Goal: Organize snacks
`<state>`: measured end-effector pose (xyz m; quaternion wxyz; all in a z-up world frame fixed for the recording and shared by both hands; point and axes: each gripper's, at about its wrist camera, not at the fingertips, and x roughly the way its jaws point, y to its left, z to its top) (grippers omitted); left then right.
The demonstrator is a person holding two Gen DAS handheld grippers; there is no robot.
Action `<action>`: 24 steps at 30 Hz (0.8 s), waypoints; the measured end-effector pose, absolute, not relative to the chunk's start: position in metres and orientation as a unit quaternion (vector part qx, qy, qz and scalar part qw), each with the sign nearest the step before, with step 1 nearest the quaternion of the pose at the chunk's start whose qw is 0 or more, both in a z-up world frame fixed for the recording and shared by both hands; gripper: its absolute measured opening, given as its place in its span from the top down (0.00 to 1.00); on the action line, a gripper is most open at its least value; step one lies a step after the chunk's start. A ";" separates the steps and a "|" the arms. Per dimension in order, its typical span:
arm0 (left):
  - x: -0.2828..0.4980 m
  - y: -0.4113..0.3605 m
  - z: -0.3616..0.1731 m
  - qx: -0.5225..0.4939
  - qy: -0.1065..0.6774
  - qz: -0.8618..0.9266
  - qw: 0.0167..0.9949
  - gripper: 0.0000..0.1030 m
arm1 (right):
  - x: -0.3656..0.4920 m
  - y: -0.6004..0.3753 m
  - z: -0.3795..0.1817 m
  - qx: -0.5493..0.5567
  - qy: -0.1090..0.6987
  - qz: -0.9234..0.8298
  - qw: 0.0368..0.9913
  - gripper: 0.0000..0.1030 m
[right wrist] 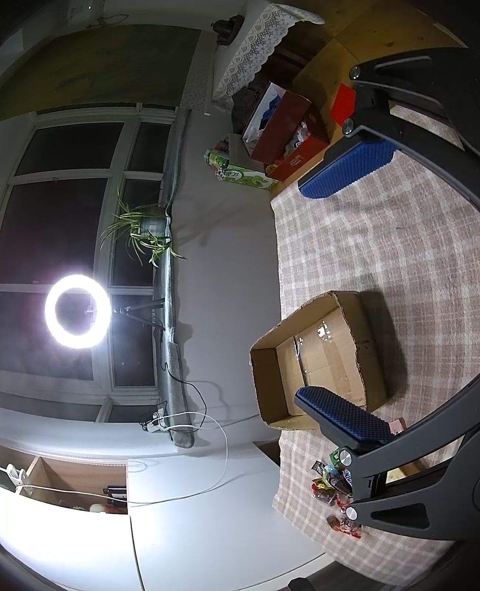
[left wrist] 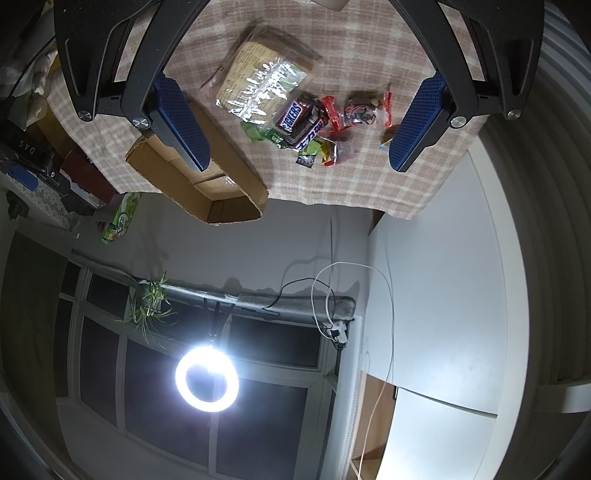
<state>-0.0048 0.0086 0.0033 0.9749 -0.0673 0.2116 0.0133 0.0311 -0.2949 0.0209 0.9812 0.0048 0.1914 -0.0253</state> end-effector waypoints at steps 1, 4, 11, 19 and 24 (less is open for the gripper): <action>-0.005 0.009 0.003 -0.068 0.212 0.013 0.975 0.05 | 0.031 -0.295 0.021 0.005 0.192 -0.025 0.981 0.00; -0.005 0.008 0.003 -0.067 0.213 0.013 0.975 0.05 | 0.032 -0.295 0.020 0.005 0.192 -0.024 0.981 0.00; -0.003 0.008 0.004 -0.069 0.216 0.012 0.974 0.05 | 0.033 -0.294 0.020 0.006 0.193 -0.023 0.981 0.00; 0.000 0.010 0.008 -0.067 0.220 0.013 0.973 0.05 | 0.039 -0.292 0.026 0.005 0.194 -0.017 0.981 0.00; 0.004 0.010 0.014 -0.066 0.219 0.012 0.974 0.05 | 0.039 -0.291 0.031 0.004 0.183 -0.015 0.983 0.00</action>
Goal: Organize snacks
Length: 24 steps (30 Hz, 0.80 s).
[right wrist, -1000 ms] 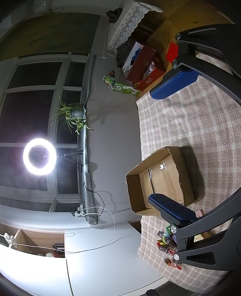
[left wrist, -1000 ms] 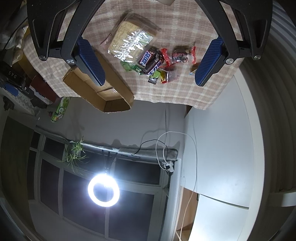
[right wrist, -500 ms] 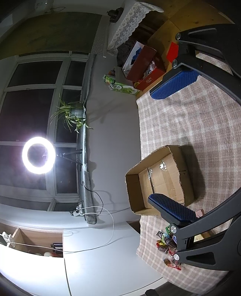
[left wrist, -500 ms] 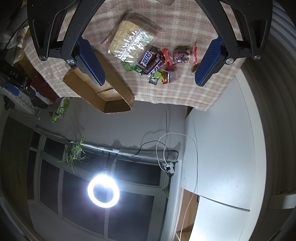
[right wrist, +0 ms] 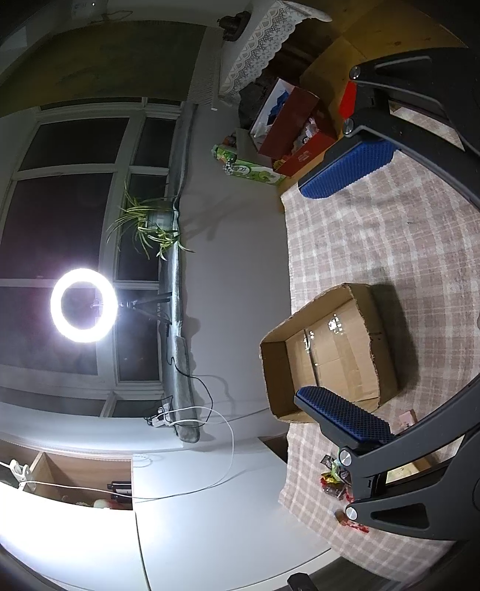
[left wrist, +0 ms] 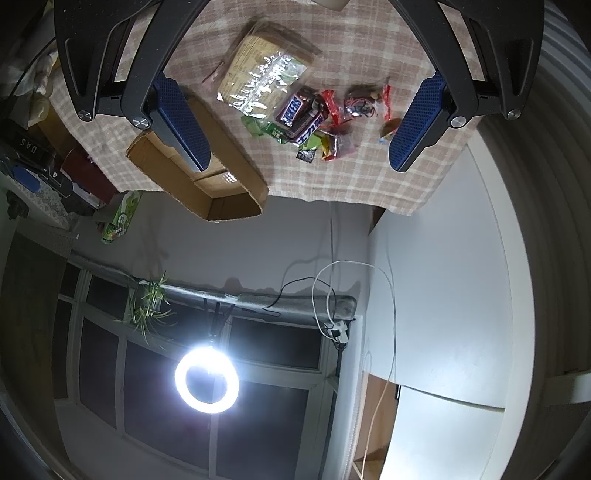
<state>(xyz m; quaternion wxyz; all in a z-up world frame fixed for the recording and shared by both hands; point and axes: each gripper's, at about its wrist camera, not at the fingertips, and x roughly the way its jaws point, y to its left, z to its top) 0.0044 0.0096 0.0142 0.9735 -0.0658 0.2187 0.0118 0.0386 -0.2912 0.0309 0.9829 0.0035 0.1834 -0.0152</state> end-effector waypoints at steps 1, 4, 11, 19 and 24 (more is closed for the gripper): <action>0.005 0.010 0.015 -0.067 0.219 0.011 0.973 0.05 | 0.039 -0.291 0.031 0.004 0.184 -0.015 0.983 0.00; 0.009 0.010 0.016 -0.069 0.224 0.007 0.972 0.05 | 0.039 -0.290 0.031 0.003 0.185 -0.014 0.983 0.00; 0.010 0.012 0.013 -0.073 0.236 0.000 0.969 0.05 | 0.040 -0.282 0.027 -0.002 0.187 -0.009 0.982 0.00; 0.013 0.015 0.011 -0.076 0.243 -0.005 0.967 0.05 | 0.040 -0.279 0.026 0.001 0.188 -0.006 0.982 0.00; 0.015 0.017 0.009 -0.082 0.244 -0.007 0.966 0.05 | 0.042 -0.278 0.022 0.007 0.195 0.002 0.981 0.00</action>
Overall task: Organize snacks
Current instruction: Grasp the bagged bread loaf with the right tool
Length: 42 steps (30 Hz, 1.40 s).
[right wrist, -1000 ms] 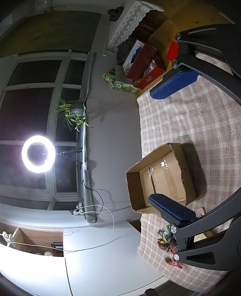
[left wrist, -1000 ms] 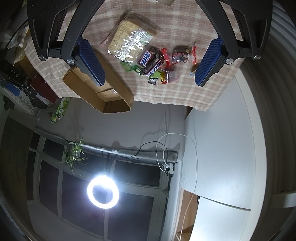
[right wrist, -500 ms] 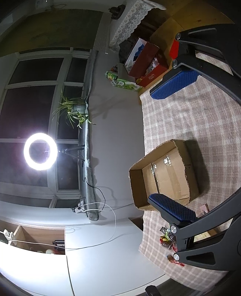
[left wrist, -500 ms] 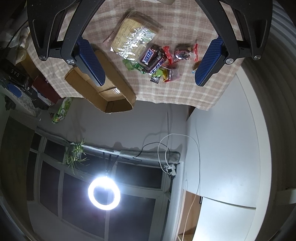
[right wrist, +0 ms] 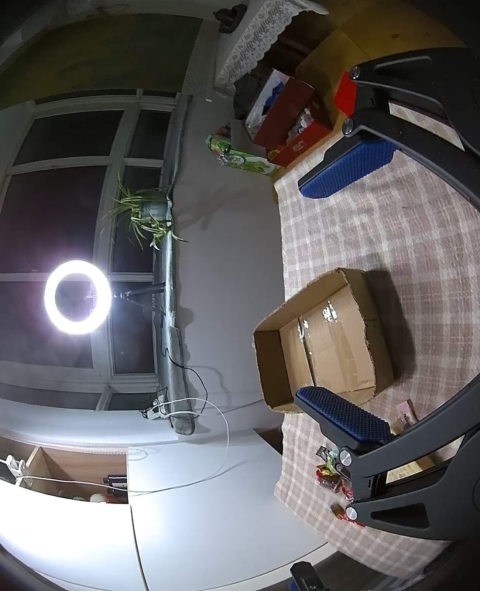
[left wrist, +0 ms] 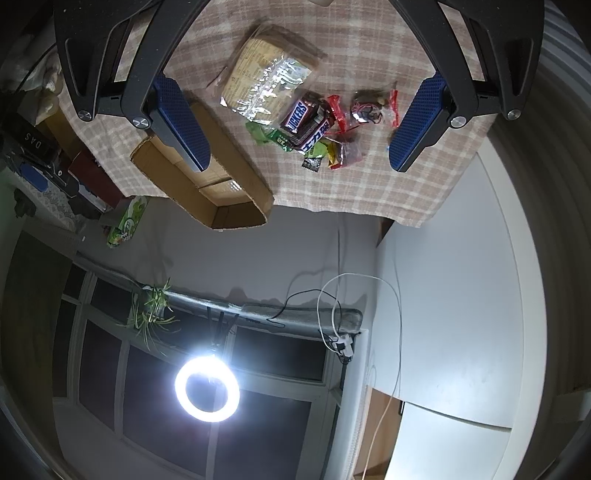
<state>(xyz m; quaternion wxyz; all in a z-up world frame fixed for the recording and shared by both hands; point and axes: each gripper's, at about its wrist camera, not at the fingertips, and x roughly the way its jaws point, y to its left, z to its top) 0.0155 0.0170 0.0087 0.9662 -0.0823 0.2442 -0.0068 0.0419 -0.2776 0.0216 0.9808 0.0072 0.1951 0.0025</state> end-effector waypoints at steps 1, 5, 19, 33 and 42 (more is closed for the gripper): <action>0.016 0.017 0.008 -0.082 0.245 -0.008 0.966 0.05 | 0.042 -0.278 0.020 0.010 0.199 0.006 0.980 0.00; 0.016 0.014 0.004 -0.067 0.248 -0.018 0.966 0.06 | 0.045 -0.278 0.011 0.024 0.215 0.025 0.976 0.00; 0.029 0.028 -0.029 -0.103 0.310 -0.080 0.942 0.26 | 0.060 -0.262 -0.040 0.101 0.316 0.165 0.929 0.00; 0.051 0.045 -0.084 -0.172 0.408 -0.144 0.885 0.44 | 0.081 -0.219 -0.105 0.187 0.452 0.290 0.823 0.33; 0.076 0.044 -0.104 -0.194 0.437 -0.175 0.861 0.51 | 0.092 -0.202 -0.126 0.222 0.488 0.310 0.786 0.53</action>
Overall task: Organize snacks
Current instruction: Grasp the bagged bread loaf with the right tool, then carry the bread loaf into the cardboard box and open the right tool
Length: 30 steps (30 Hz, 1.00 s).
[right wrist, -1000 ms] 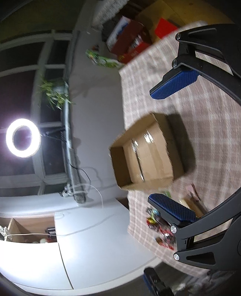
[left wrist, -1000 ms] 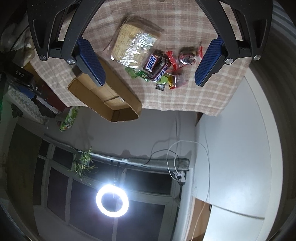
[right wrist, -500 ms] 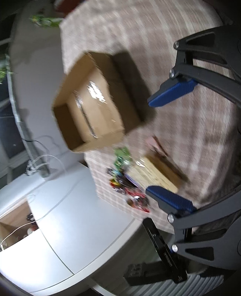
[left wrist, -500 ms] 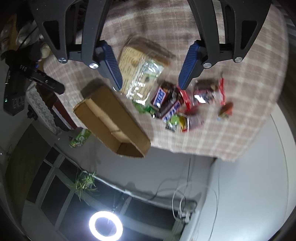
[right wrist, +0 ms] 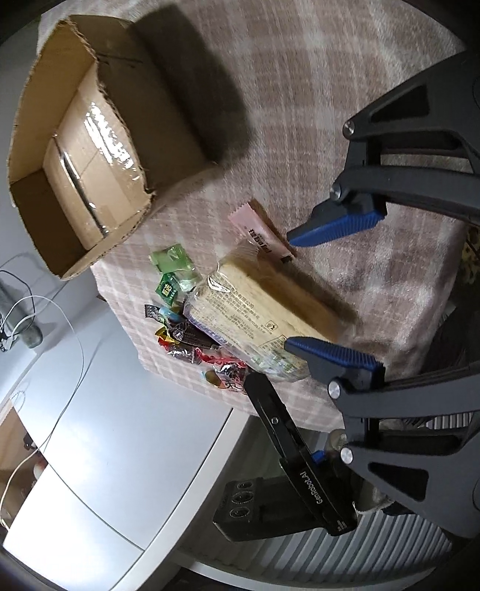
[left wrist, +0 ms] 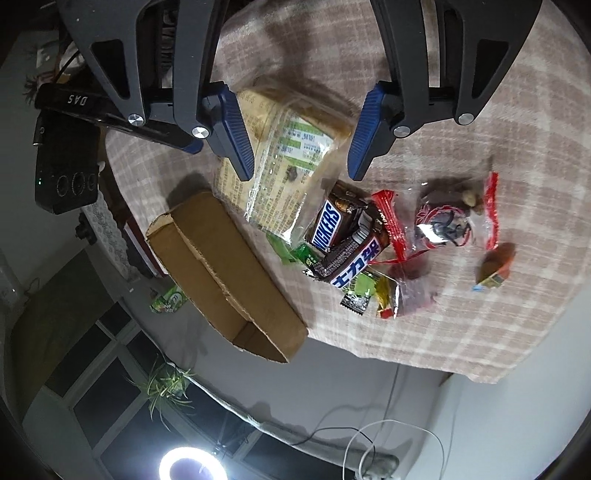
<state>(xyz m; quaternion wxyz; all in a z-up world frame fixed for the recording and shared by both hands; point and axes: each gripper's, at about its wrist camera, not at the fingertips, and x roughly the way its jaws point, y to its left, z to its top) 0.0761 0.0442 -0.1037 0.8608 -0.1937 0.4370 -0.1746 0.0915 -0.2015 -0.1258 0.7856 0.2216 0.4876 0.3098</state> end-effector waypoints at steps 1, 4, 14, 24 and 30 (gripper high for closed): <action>0.079 0.044 -0.105 -0.194 0.441 -0.178 0.858 0.52 | 0.093 -0.201 -0.127 0.226 0.489 0.313 0.782 0.59; 0.085 0.043 -0.109 -0.192 0.448 -0.183 0.854 0.55 | 0.097 -0.197 -0.132 0.236 0.496 0.321 0.772 0.63; 0.098 0.043 -0.121 -0.200 0.470 -0.207 0.835 0.56 | 0.109 -0.190 -0.143 0.261 0.508 0.335 0.750 0.66; 0.088 0.030 -0.120 -0.197 0.471 -0.224 0.830 0.56 | 0.103 -0.192 -0.134 0.255 0.501 0.338 0.755 0.66; 0.076 0.022 -0.103 -0.180 0.451 -0.220 0.846 0.56 | 0.098 -0.200 -0.115 0.257 0.483 0.347 0.762 0.66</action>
